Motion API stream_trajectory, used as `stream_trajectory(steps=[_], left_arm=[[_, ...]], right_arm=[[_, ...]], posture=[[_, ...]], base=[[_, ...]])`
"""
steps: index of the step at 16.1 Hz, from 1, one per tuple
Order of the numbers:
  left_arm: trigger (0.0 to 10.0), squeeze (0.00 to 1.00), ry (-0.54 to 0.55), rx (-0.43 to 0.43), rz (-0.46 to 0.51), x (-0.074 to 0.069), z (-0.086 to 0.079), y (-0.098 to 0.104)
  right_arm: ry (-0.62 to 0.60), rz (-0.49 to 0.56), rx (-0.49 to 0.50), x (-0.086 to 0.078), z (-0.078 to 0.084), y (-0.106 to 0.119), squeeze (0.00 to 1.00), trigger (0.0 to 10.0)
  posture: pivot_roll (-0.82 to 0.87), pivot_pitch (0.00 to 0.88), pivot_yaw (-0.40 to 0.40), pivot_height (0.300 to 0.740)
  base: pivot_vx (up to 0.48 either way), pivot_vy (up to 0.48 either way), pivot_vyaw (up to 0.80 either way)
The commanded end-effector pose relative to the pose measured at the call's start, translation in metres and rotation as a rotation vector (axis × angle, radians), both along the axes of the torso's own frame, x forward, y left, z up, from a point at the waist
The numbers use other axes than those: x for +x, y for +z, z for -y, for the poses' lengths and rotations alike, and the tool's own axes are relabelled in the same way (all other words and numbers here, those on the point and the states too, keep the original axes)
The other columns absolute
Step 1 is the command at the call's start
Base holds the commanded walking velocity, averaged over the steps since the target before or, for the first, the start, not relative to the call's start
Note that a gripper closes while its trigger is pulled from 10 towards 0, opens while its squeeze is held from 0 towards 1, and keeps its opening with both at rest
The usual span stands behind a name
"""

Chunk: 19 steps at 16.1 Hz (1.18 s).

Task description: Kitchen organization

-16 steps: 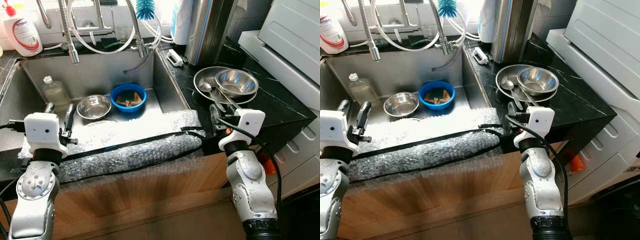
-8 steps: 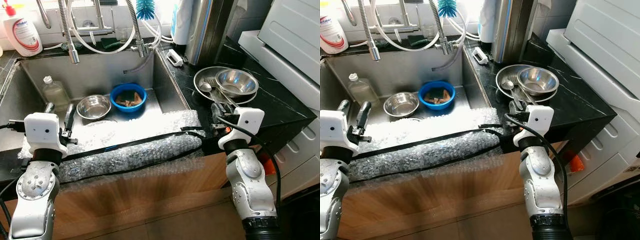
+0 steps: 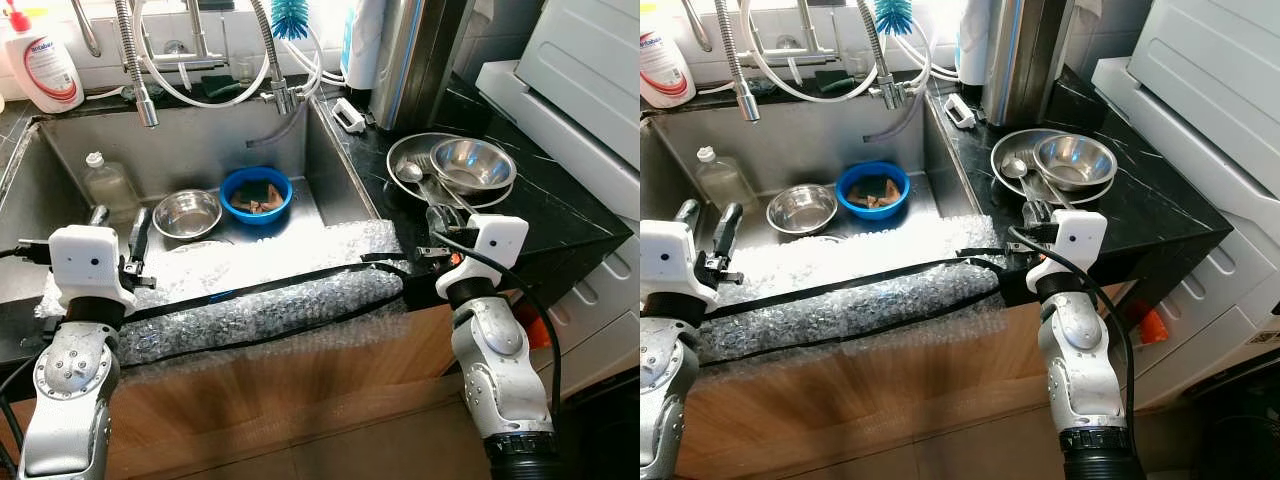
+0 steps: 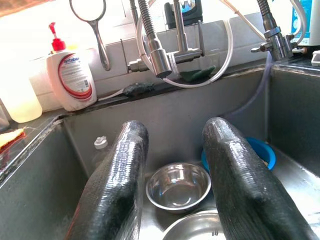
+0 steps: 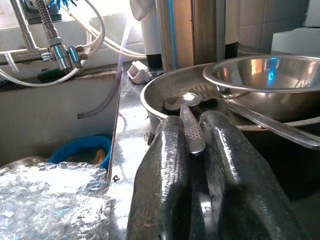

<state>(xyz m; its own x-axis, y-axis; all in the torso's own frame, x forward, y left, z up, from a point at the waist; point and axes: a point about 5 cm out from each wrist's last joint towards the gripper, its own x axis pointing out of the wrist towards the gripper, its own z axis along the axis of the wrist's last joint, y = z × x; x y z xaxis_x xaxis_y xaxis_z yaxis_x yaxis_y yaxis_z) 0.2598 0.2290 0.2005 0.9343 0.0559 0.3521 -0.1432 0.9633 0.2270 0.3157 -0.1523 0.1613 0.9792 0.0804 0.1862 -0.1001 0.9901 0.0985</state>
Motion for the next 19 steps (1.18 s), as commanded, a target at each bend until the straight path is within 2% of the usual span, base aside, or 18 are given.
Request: stream_trajectory(steps=[1,5,7,10,11,12,13,14,16,19], left_arm=[[10.0,0.00,0.002,0.009,-0.001,0.003,0.002,0.000],[10.0,0.00,0.005,0.011,0.003,0.003,0.002,0.001],[10.0,0.00,0.005,0.010,0.006,0.003,0.002,0.001],[10.0,0.00,0.005,0.008,0.008,0.003,0.002,0.002],[10.0,0.00,0.004,0.006,0.009,0.003,0.003,0.002],[10.0,0.00,0.004,0.004,0.010,0.003,0.003,0.002],[10.0,0.00,0.004,0.002,0.011,0.003,0.003,0.002],[10.0,0.00,0.003,-0.005,0.014,0.003,0.003,0.002],[10.0,0.00,0.001,-0.007,0.016,0.004,0.004,0.002],[10.0,0.00,-0.003,-0.010,0.017,0.005,0.005,0.003]], right_arm=[[0.004,0.009,-0.002,0.002,-0.001,0.001,0.00,1.1],[0.010,0.062,-0.002,0.001,-0.002,0.009,0.00,1.6],[0.023,0.113,-0.025,0.001,-0.006,0.019,0.00,0.9],[0.028,0.152,-0.040,0.000,-0.009,0.025,0.00,1.1],[0.026,0.162,-0.051,0.000,-0.009,0.027,0.00,3.3],[0.023,0.176,-0.065,-0.001,-0.009,0.029,0.00,3.8],[0.017,0.202,-0.086,-0.001,-0.010,0.034,0.00,7.5],[0.014,0.229,-0.109,-0.001,-0.011,0.039,0.00,10.0],[0.020,0.266,-0.117,-0.001,-0.013,0.047,0.00,10.0],[0.078,0.268,-0.062,-0.001,-0.019,0.051,0.00,10.0]], posture=[[0.06,0.111,-0.045,0.740],[0.06,0.108,-0.045,0.740],[0.06,0.109,-0.046,0.740],[0.06,0.110,-0.046,0.740],[0.06,0.110,-0.047,0.740],[0.06,0.110,-0.048,0.740],[0.06,0.110,-0.048,0.740],[0.06,0.109,-0.048,0.740],[0.06,0.108,-0.049,0.740],[0.06,0.109,-0.050,0.740]], base=[[0.000,0.000,0.00],[0.000,0.000,0.00],[0.000,0.000,0.00],[0.000,0.000,0.00],[0.000,0.000,0.00],[0.000,0.000,0.00],[0.000,0.000,0.00],[0.000,0.000,0.00],[0.000,0.000,0.00],[0.000,0.000,0.00]])
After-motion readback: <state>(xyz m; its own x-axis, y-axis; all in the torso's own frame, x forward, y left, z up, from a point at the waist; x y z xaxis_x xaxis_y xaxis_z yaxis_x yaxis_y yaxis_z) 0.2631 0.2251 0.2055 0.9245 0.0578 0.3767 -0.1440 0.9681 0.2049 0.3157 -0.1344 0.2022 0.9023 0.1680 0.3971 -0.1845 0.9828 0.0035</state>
